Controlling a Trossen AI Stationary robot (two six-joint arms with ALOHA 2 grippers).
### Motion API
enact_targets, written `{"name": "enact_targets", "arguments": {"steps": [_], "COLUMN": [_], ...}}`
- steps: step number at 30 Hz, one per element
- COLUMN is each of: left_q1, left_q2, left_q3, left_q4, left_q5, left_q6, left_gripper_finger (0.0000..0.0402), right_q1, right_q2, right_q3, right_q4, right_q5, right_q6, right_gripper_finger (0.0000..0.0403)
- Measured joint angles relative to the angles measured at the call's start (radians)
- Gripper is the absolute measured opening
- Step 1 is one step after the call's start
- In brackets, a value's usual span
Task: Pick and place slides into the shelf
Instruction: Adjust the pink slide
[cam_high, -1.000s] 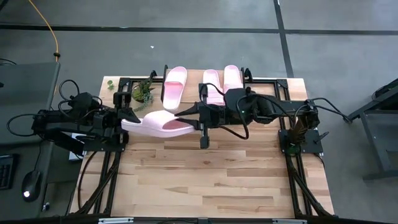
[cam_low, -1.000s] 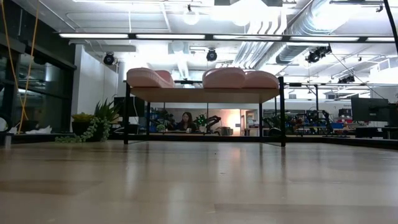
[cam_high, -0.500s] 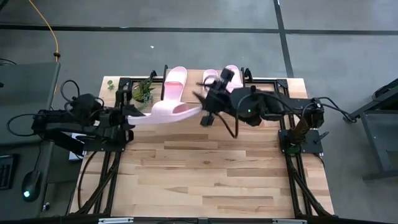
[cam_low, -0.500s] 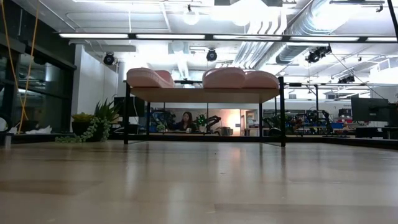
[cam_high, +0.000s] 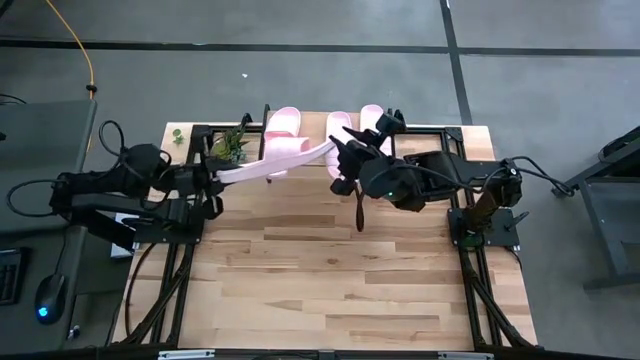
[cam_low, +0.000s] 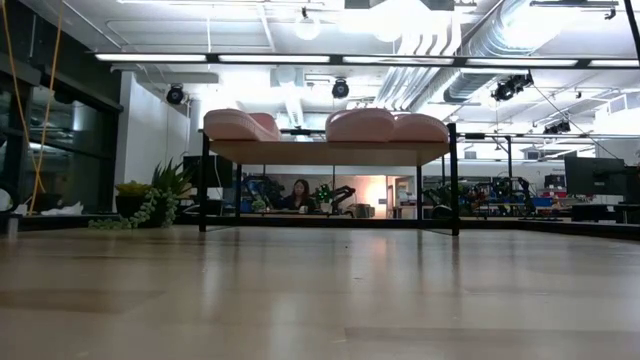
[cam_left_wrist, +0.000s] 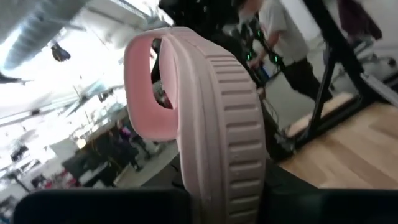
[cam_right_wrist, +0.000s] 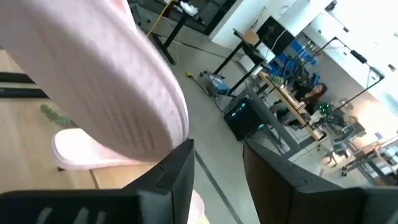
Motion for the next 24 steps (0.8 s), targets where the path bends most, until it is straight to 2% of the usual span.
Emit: {"name": "enact_targets", "arguments": {"steps": [4, 9, 16, 24], "left_q1": [0.000, -0.021, -0.174, -0.362], "left_q2": [0.072, 0.164, 0.270, 0.376], "left_q3": [0.081, 0.160, 0.203, 0.247], "left_q4": [-0.088, -0.194, -0.197, -0.200], "left_q5": [-0.034, -0.197, -0.538, -0.941], "left_q6": [0.009, 0.040, 0.155, 0.220], "left_gripper_finger": [0.0055, 0.0060, 0.0057, 0.0058], "right_q1": [-0.001, 0.006, 0.017, 0.032], "right_q2": [-0.001, -0.001, -0.011, -0.029], "right_q3": [0.000, 0.000, 0.000, 0.000], "right_q4": [-0.087, -0.205, -0.326, -0.432], "right_q5": [0.007, 0.088, 0.109, 0.097], "right_q6": [0.086, 0.175, 0.300, 0.419], "right_gripper_finger": [0.0126, 0.0126, 0.0126, 0.0126]}}
